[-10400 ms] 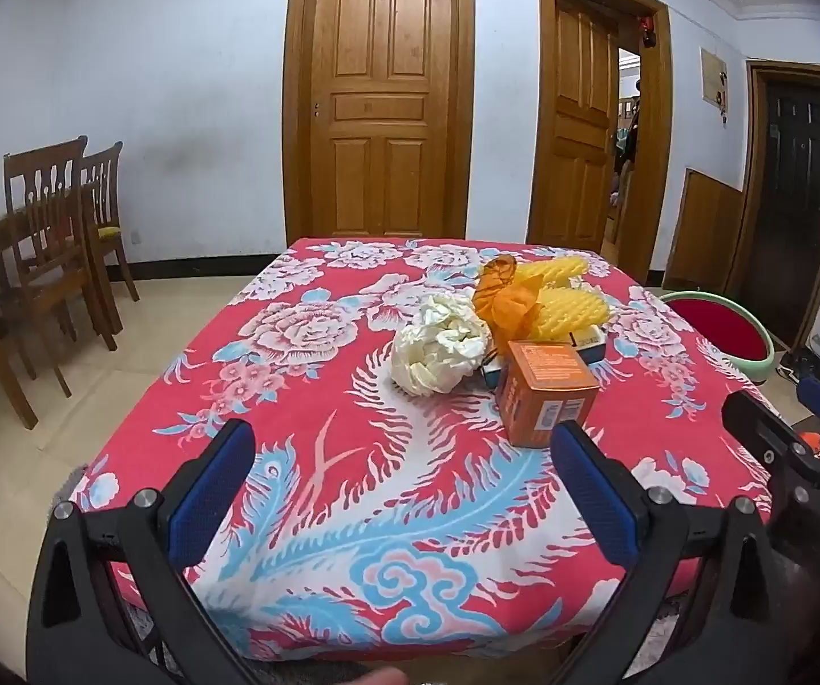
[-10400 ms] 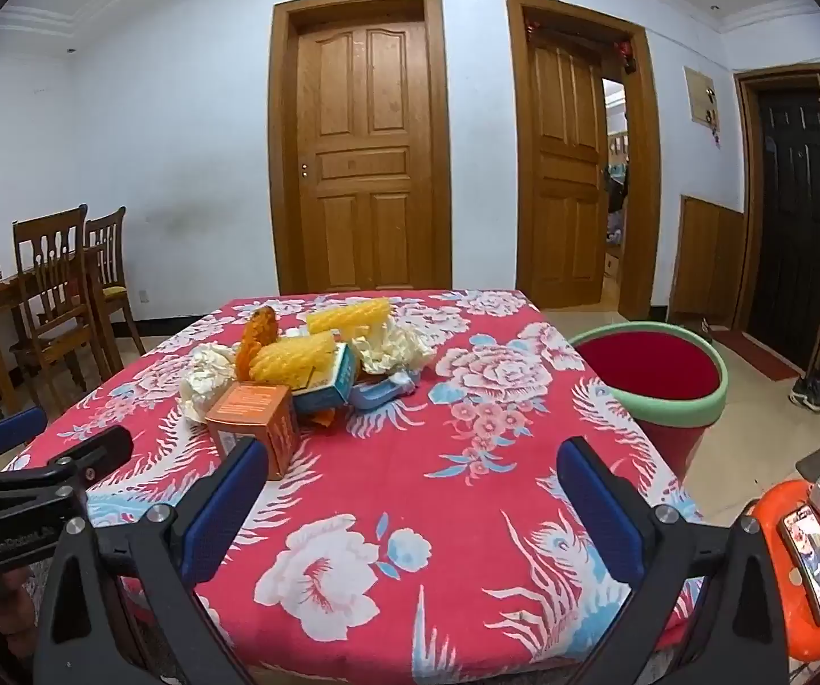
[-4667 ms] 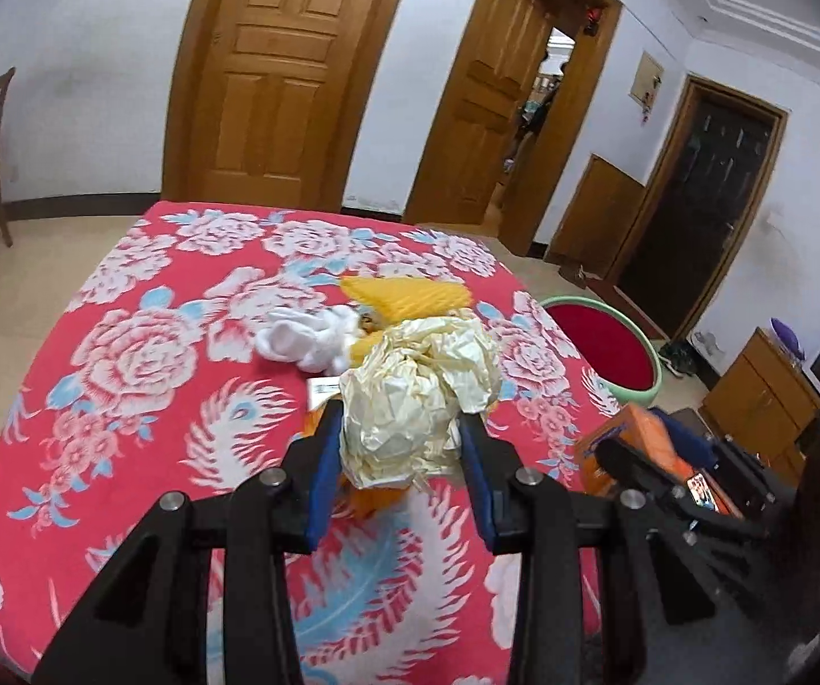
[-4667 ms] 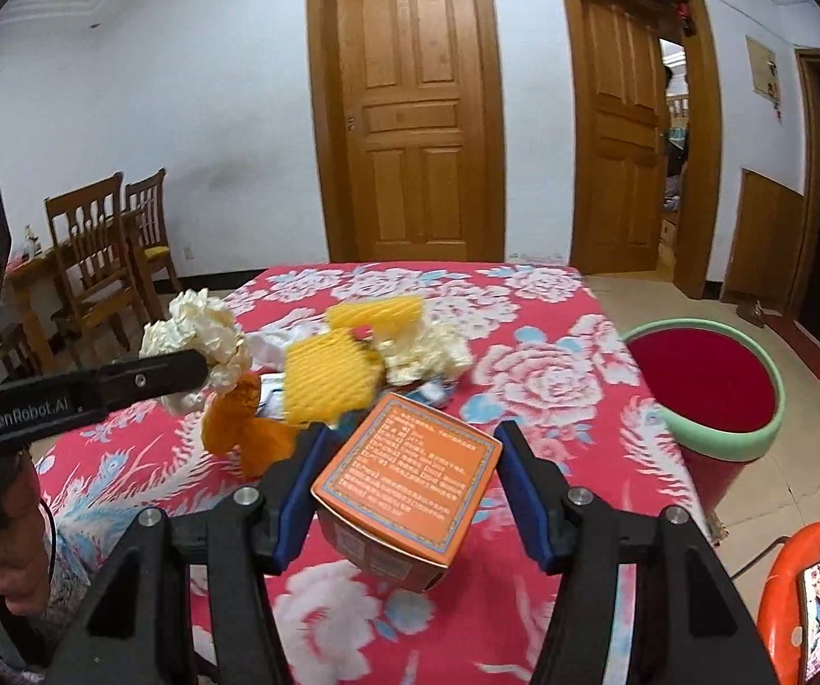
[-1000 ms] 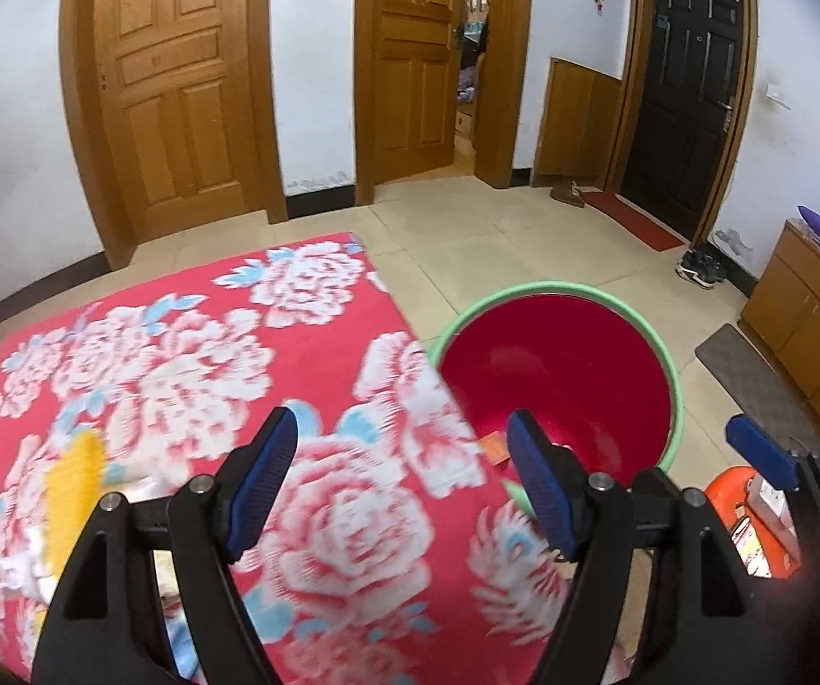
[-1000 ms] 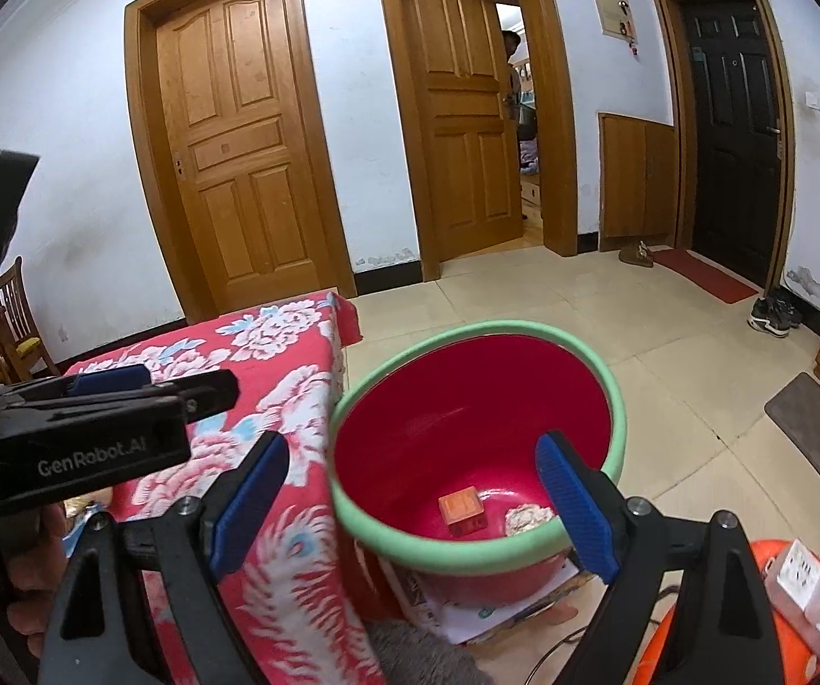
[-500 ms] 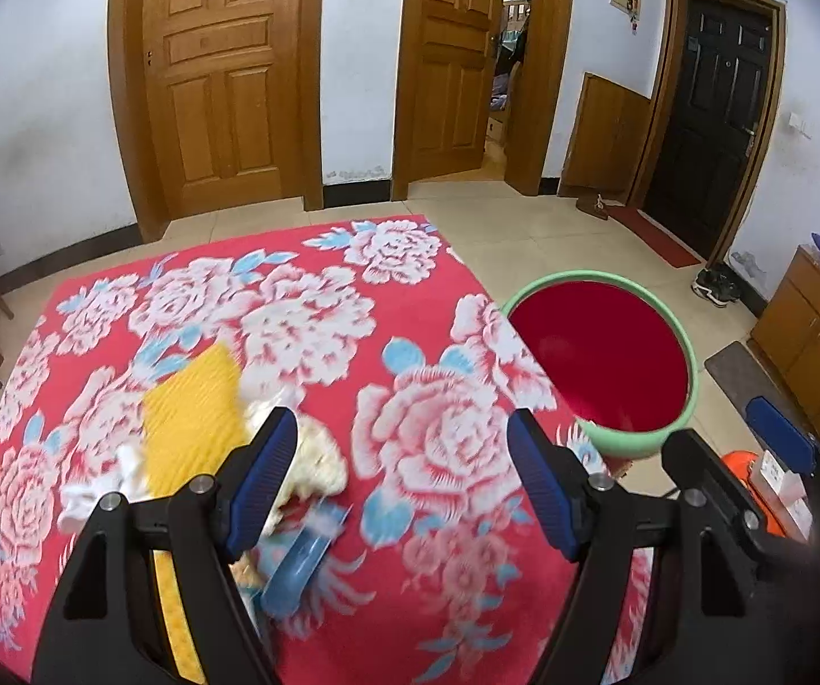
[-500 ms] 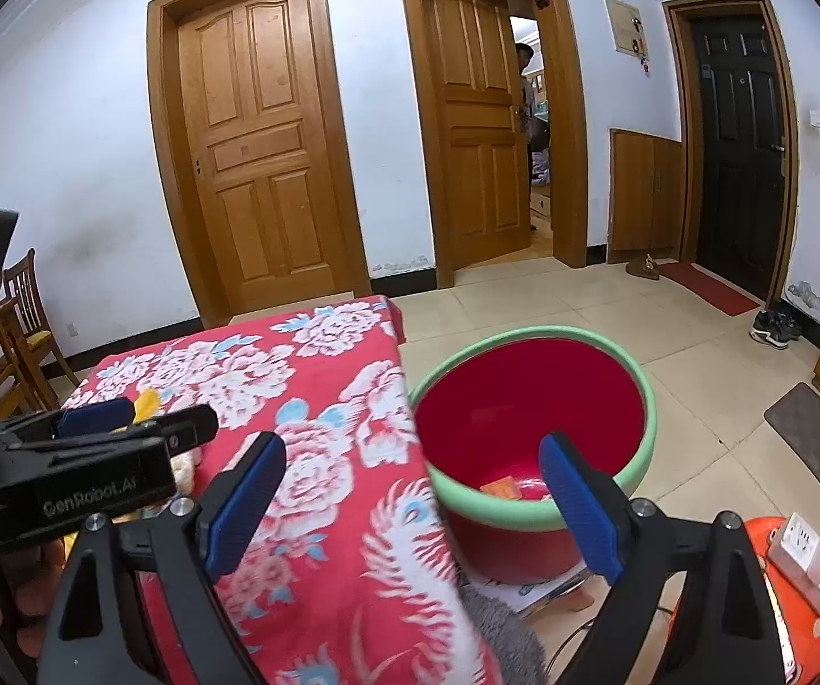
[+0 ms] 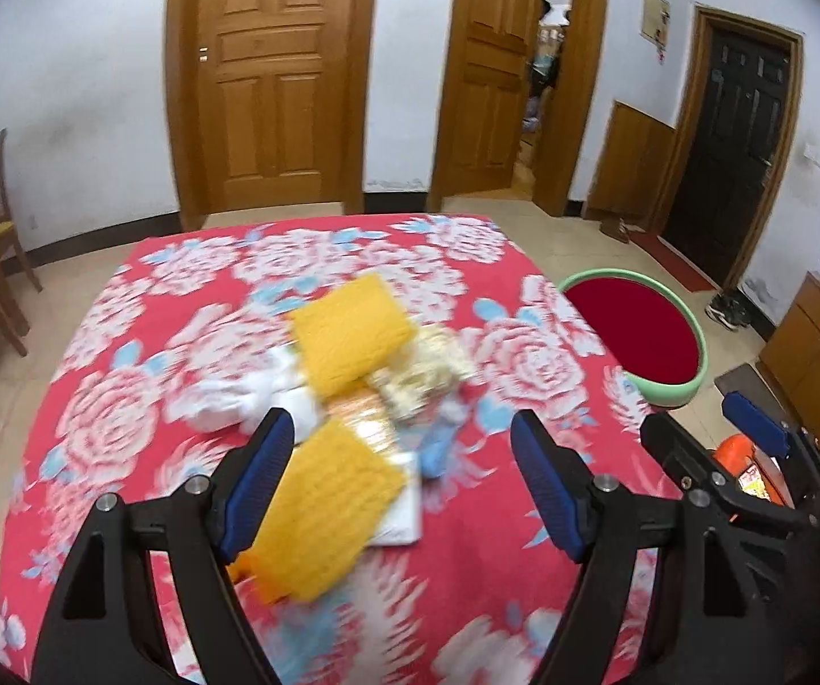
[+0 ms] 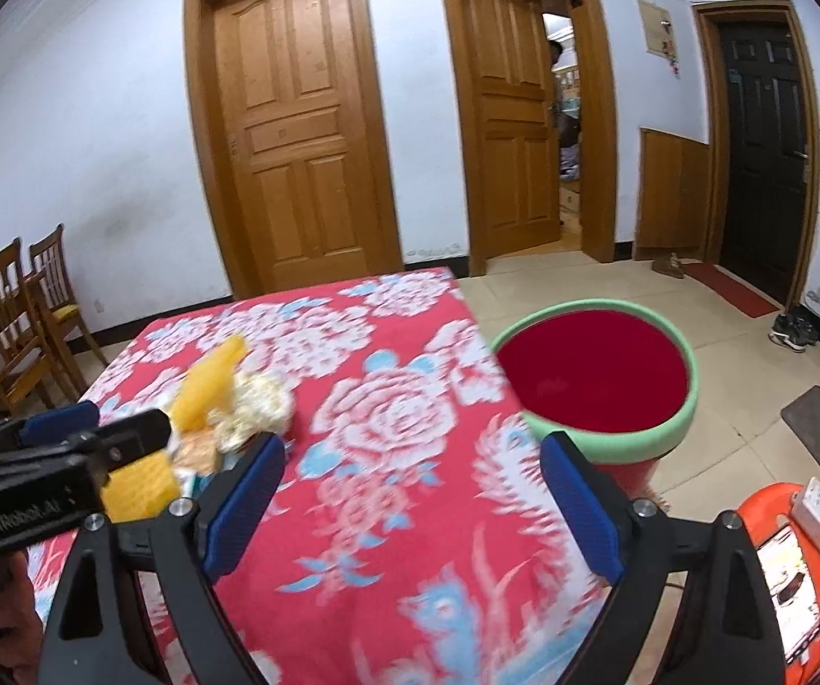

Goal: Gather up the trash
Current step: 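Move both tools back over the table toward the remaining trash, then grasp the yellow foam net with the right tool while the left tool grasps orange peel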

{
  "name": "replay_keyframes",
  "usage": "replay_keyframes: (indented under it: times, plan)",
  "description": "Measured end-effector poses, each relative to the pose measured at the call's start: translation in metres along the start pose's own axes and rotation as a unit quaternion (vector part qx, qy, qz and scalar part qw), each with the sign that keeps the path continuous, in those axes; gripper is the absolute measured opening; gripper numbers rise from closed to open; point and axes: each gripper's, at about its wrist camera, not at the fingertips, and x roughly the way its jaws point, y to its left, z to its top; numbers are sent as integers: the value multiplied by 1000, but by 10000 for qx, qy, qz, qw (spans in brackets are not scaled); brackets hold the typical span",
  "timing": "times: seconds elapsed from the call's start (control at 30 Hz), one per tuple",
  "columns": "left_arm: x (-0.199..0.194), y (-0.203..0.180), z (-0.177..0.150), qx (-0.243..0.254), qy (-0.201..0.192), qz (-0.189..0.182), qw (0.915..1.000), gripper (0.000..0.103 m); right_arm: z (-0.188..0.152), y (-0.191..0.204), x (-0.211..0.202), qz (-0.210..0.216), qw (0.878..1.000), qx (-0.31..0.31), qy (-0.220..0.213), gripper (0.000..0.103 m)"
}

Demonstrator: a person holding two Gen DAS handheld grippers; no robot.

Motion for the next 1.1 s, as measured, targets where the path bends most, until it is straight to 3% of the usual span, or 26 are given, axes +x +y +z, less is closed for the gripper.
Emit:
replay_keyframes:
  times: [0.33, 0.57, 0.73, 1.0, 1.07, 1.1]
  plan:
    - [-18, 73, -36, -648, 171, 458, 9967, 78, -13, 50, 15, 609, 9975, -227, 272, 94]
    - [-14, 96, -60, -892, 353, 578, 9937, 78, -15, 84, 32, 1027, 9925, -462, 466, 95]
    - [-6, 114, -67, -1123, 485, 575, 9908, 78, -13, 102, 44, 1344, 9876, -480, 652, 103]
    - [8, 123, -64, -1116, 590, 292, 9916, 77, -12, 126, 67, 1521, 9818, -713, 888, 103]
    - [15, 122, -62, -1071, 669, 176, 9918, 76, -14, 129, 74, 1619, 9792, -735, 981, 97]
    - [18, 122, -61, -1064, 692, 103, 9919, 75, -14, 130, 77, 1645, 9781, -737, 1037, 82]
